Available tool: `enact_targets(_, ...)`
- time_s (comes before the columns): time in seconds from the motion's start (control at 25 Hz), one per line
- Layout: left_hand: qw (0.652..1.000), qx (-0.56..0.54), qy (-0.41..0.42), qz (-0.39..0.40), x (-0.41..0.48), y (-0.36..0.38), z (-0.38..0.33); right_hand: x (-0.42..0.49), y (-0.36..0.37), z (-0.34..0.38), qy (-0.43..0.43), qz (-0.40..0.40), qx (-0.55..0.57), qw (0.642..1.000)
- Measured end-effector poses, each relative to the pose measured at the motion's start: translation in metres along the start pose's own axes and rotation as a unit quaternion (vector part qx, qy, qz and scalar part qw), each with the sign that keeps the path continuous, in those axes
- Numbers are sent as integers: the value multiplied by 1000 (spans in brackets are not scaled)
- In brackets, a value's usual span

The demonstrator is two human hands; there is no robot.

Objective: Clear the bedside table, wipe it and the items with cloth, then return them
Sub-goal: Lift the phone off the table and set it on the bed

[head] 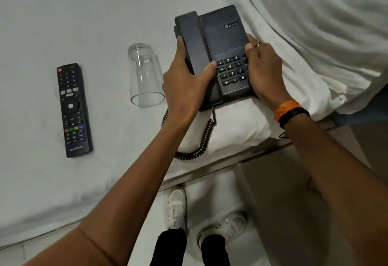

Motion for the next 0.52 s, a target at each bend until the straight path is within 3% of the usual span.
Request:
enact_targets(0.2, 1000, 13, 21, 6, 0, 2, 7, 1, 1, -3, -19, 3, -50, 999)
enact_targets(0.32, 991, 123, 56, -3, -20, 7, 2, -25, -9, -7, -56, -39, -100, 993)
enact_targets(0.4, 969, 197, 145, -33, -45, 12, -6, -55, -21, -14, -97, -111, -155, 977)
enact_targets(0.52, 923, 212, 320, -23, -85, 37, -12, -110, -43, -46, -115, -226, -225, 941)
Point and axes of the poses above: each hand's wrist, its own x-axis towards the middle knuckle, its own y-axis out of the palm, z = x × y, the point moved 2 cm from there along x, towards the middle knuckle, and after that the axes turned 3 degrees about x, right-handed, at the moved point
